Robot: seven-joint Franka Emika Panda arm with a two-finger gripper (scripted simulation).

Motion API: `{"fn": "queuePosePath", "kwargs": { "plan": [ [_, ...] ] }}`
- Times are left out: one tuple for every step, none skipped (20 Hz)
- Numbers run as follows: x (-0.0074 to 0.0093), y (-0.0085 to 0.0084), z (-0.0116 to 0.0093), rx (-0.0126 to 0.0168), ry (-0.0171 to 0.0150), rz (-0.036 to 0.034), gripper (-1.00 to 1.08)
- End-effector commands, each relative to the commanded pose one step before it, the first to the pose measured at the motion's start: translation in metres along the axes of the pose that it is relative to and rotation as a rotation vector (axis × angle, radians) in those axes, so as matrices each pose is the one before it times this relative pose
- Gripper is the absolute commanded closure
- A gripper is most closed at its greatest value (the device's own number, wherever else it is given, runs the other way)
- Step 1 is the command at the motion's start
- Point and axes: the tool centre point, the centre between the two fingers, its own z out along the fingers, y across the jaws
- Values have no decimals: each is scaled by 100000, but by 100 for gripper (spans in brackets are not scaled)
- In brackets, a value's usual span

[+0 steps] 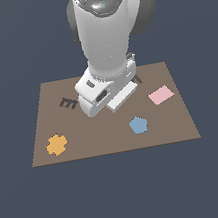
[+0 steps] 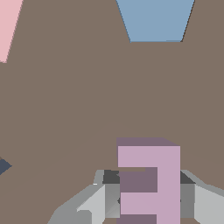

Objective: Insert a designated object into the corresponding slot on a board.

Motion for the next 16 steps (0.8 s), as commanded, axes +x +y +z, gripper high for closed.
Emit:
{"fn": "queuePosePath", "kwargs": {
  "plan": [
    [16,-13,29,8,13,-30,108],
    [0,0,0,0,0,0,108],
    [0,0,0,0,0,0,108],
    [-9,8,-20,0,0,0,108],
    [-2,0,-5,0,0,0,108],
    [-8,21,-2,-22,-13,117,108],
    [7,20,-1,-2,-1,258,108],
    [16,29,-2,0,1,420,108],
    [26,35,-3,0,1,578,108],
    [31,49,-3,0,2,750,108],
    [38,59,-4,0,2,916,108],
    [45,70,-5,0,2,1083,108],
    [53,80,-6,0,3,1249,108],
    [59,92,-6,0,3,1419,108],
    [66,103,-7,1,4,1587,108],
    [72,115,-8,1,4,1758,108]
  ]
}}
